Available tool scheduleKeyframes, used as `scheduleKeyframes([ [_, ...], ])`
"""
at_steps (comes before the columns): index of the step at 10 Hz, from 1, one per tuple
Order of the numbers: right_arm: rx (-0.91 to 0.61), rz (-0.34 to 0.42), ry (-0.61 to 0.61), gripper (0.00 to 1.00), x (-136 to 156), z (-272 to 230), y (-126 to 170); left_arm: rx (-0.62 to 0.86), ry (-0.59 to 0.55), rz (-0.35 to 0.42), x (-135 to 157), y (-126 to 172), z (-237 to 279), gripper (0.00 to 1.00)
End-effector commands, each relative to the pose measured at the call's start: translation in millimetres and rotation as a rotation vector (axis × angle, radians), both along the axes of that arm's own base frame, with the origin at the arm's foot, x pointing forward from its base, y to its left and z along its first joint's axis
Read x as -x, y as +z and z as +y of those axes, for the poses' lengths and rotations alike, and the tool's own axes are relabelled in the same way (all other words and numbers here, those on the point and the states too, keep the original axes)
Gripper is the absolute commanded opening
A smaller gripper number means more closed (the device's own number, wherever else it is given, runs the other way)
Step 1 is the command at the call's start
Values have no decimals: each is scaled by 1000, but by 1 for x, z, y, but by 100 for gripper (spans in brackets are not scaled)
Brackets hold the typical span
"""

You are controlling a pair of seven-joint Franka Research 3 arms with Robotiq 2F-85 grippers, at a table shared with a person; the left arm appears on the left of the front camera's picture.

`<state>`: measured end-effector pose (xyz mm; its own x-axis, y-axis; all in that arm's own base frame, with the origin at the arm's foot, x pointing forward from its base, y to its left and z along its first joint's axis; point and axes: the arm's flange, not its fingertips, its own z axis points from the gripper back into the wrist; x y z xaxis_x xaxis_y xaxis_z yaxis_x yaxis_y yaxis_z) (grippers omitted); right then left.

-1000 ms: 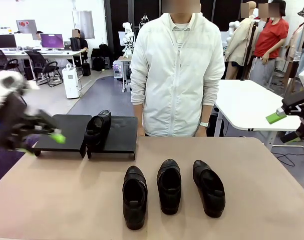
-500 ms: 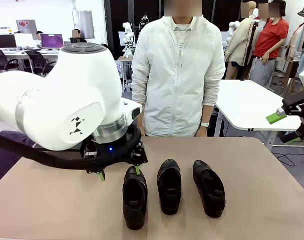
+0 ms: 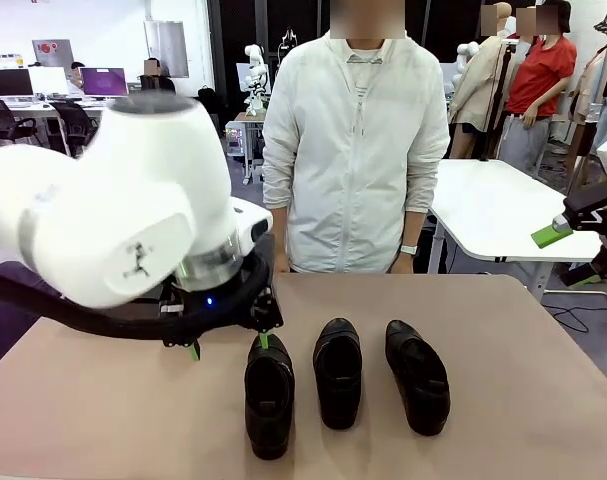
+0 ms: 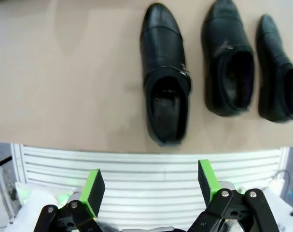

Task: Organize the shoes by placing them on the stand.
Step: Place the Shoe from the middle of the table onto the Shoes Stand.

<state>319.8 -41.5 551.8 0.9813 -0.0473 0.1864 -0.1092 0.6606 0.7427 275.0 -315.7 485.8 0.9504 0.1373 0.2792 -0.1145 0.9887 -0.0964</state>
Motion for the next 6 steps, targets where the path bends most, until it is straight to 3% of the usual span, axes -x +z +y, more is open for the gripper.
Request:
scheduleKeyframes([
  [1,0,-10,17,100,-2,-3,3,-63,46,-71,-31,-41,-5,100],
  [4,0,-10,17,100,-2,-3,3,-81,24,-25,-52,-92,-6,100],
  [6,0,-10,17,100,-2,-3,3,-95,30,50,-58,-120,-5,100],
])
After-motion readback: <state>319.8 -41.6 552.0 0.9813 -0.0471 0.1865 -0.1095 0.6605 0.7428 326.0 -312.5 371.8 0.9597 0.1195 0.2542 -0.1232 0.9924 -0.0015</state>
